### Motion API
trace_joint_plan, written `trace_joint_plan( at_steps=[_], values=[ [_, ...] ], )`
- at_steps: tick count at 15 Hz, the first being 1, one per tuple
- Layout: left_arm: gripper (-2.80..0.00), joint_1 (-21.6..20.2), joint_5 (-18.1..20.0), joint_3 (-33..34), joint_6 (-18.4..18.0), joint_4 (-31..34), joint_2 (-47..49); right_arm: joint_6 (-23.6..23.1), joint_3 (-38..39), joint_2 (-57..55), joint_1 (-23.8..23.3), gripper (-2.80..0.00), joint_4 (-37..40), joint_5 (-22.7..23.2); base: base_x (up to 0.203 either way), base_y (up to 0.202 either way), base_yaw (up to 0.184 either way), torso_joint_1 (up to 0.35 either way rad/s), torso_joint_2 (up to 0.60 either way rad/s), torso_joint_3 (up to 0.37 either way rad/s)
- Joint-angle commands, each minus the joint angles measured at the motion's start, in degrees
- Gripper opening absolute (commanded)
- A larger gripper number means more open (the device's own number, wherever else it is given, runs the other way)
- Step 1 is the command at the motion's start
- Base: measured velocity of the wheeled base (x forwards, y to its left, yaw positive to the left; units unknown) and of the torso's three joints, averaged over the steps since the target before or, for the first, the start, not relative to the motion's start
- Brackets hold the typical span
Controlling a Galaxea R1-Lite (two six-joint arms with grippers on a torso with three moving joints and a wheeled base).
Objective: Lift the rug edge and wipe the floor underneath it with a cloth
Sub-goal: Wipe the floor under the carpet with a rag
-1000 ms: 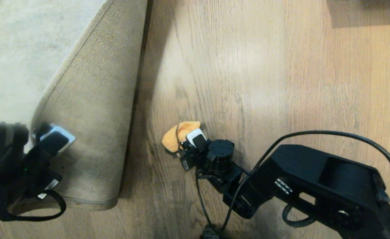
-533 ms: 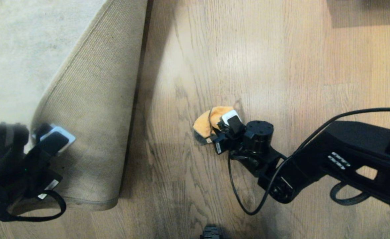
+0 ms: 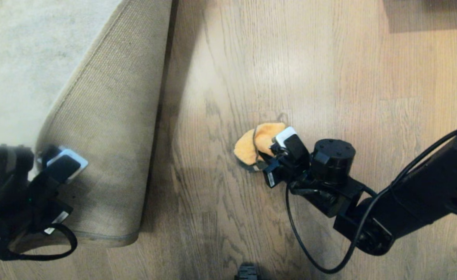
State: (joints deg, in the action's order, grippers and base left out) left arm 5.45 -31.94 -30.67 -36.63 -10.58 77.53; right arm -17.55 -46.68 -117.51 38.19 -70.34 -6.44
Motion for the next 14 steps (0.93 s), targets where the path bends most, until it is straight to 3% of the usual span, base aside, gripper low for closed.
trace_joint_plan(
  at_steps=[1, 4, 7, 11, 14],
  values=[
    [-2.80, 0.0, -0.2, 0.0, -0.2, -0.1, 0.0, -0.2, -0.1, -0.4, 6.2, -2.80, -0.4, 0.0, 0.000, 0.000, 0.000, 0.000, 0.00, 0.000],
    [-2.80, 0.0, -0.2, 0.1, -0.2, -0.1, 0.0, -0.2, -5.2, -7.2, 13.8, -2.80, -0.4, -0.2, 0.000, 0.000, 0.000, 0.000, 0.00, 0.000],
    [-2.80, 0.0, -0.2, 0.3, -0.2, -0.1, 0.0, -0.2, -12.9, -15.7, 17.3, -2.80, -0.6, -0.4, 0.000, 0.000, 0.000, 0.000, 0.00, 0.000],
    [-2.80, 0.0, -0.2, 0.5, -0.2, -0.1, 0.0, 0.0, -22.9, -24.3, 18.2, -2.80, -0.9, -0.6, 0.000, 0.000, 0.000, 0.000, 0.00, 0.000],
    [-2.80, 0.0, -0.2, 0.9, -0.2, -0.1, 0.0, 0.3, -25.3, -26.5, 17.2, -2.80, -0.9, -0.9, 0.000, 0.000, 0.000, 0.000, 0.00, 0.000]
  ],
)
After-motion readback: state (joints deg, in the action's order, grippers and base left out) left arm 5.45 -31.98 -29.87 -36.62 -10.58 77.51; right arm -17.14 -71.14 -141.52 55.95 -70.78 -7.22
